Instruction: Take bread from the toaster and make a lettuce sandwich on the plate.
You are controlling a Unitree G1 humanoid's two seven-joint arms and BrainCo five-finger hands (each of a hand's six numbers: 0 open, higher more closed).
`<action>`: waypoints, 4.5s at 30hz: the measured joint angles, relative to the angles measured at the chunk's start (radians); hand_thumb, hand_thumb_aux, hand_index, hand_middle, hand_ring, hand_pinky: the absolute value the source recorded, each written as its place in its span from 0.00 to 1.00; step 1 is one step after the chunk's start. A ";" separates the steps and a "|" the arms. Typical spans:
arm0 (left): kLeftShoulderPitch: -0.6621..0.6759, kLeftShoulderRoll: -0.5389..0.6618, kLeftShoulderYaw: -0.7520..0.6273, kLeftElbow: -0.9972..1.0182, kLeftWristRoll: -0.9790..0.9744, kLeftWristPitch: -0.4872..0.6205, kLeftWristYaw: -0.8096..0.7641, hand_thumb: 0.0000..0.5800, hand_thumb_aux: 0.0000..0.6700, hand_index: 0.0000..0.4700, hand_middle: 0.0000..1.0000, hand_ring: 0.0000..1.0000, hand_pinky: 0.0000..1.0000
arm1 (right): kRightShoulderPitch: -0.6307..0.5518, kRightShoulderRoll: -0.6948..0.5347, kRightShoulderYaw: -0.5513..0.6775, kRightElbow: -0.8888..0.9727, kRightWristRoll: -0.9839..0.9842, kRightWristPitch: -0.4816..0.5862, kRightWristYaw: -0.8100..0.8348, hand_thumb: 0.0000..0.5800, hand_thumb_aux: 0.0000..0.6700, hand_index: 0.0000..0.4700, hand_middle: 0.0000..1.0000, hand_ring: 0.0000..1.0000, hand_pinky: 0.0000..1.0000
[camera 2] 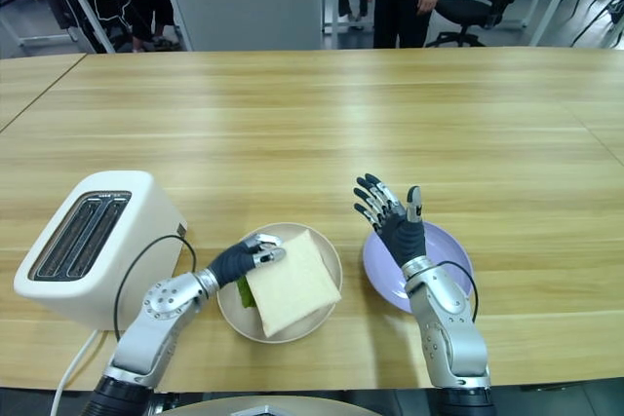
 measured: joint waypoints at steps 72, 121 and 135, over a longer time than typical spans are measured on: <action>-0.344 0.231 -0.070 0.144 0.245 -0.138 -0.094 1.00 1.00 0.98 1.00 1.00 1.00 | -0.046 -0.267 0.434 0.067 -1.096 -0.670 -0.124 0.00 0.00 0.00 0.00 0.00 0.00; -0.516 0.237 -0.018 0.029 0.675 -0.035 0.264 0.00 0.00 0.00 1.00 1.00 1.00 | -0.118 -0.270 0.514 0.277 -0.781 -0.581 0.099 0.00 0.00 0.00 0.00 0.00 0.00; -0.444 0.093 0.166 -0.214 0.704 0.008 0.543 0.00 0.00 0.00 0.78 0.78 0.78 | -0.113 -0.220 0.469 0.200 -0.688 -0.471 0.114 0.00 0.00 0.00 0.00 0.00 0.00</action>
